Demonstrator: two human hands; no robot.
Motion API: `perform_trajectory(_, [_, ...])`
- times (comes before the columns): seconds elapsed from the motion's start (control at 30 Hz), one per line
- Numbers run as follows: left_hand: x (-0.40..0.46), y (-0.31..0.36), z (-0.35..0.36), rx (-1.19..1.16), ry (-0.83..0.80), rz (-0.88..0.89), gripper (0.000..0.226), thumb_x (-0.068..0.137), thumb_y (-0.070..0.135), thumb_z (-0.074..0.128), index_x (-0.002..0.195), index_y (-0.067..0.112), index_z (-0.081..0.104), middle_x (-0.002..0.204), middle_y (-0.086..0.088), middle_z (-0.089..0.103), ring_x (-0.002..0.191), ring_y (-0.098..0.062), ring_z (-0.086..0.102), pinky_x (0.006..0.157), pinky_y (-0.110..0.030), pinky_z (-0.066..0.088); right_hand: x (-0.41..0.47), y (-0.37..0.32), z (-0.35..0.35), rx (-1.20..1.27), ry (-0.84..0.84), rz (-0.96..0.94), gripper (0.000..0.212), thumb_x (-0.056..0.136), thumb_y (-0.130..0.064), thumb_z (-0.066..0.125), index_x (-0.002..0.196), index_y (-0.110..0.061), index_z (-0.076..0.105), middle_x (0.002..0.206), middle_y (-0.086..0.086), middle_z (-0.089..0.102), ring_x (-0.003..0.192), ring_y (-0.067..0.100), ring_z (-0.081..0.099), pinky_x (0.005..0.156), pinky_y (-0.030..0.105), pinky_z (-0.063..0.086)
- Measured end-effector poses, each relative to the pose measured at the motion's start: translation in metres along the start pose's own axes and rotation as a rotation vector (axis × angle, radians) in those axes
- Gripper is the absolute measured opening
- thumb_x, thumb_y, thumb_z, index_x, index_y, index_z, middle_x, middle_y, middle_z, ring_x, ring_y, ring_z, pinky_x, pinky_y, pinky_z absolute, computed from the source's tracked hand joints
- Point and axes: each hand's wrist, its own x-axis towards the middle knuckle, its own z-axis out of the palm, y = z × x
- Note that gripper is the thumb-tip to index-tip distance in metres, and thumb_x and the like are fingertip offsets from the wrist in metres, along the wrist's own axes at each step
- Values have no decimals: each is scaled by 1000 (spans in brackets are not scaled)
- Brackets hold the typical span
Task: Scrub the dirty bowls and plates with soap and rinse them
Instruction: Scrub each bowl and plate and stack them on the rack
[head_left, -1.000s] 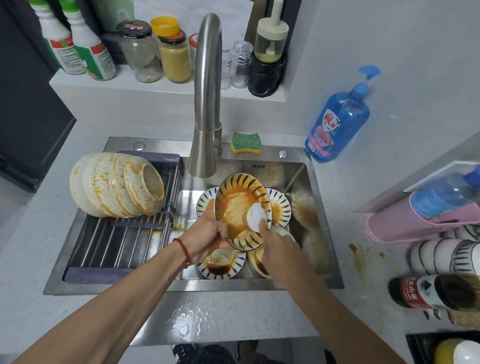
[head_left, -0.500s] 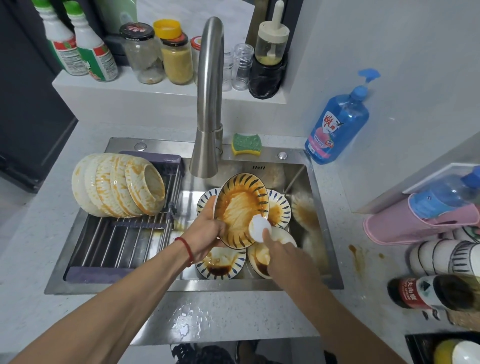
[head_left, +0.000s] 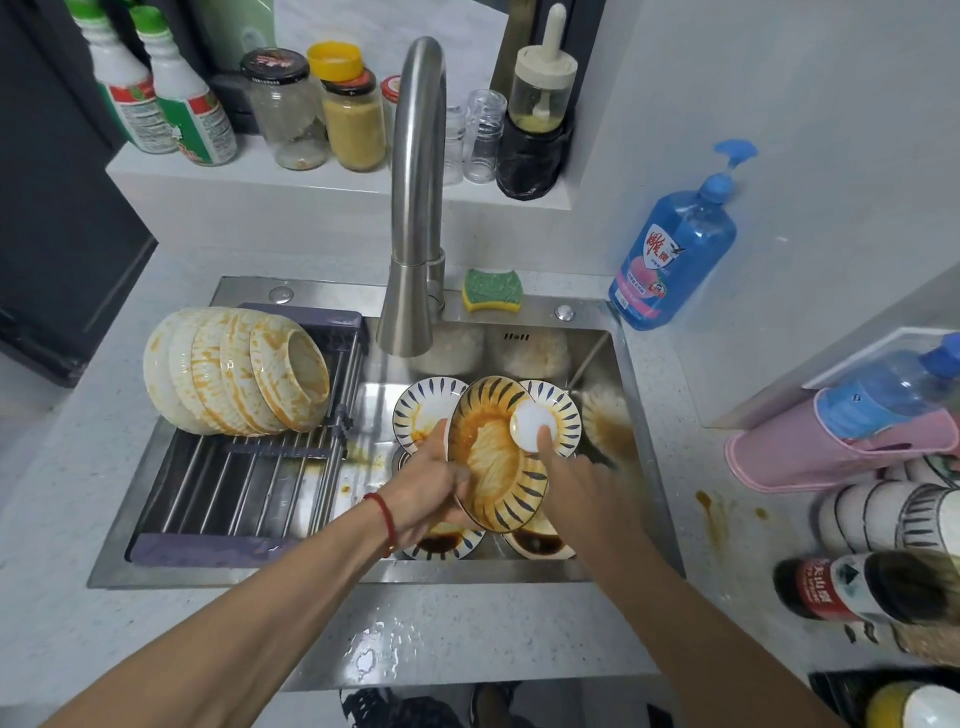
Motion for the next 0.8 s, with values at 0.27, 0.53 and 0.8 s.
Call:
perform_trajectory(0.27, [1,9,-6,-111,-97,-124,73,78,-27,27,140,3,48,81,-13,71,64,-28,72,62,-59,62,2,-30,-13,466,-50,-261,55,108,-21,43,160,-32,28,82,1,55,81,22,54,69,34,43])
perform_trajectory(0.53, [4,13,-3,-192,-230,-187,60,81,-19,32,133,0,55,131,-28,66,117,-52,64,95,-72,50,9,-19,-33,259,-35,-179,60,107,-12,44,162,-24,21,93,2,60,80,15,58,58,23,41])
perform_trajectory(0.8, [9,16,-13,-386,-89,-109,47,84,7,41,130,0,51,124,-26,65,107,-49,68,80,-72,56,-12,-9,-44,140,-347,-395,51,110,-21,33,159,-30,23,106,5,56,89,14,50,80,36,49])
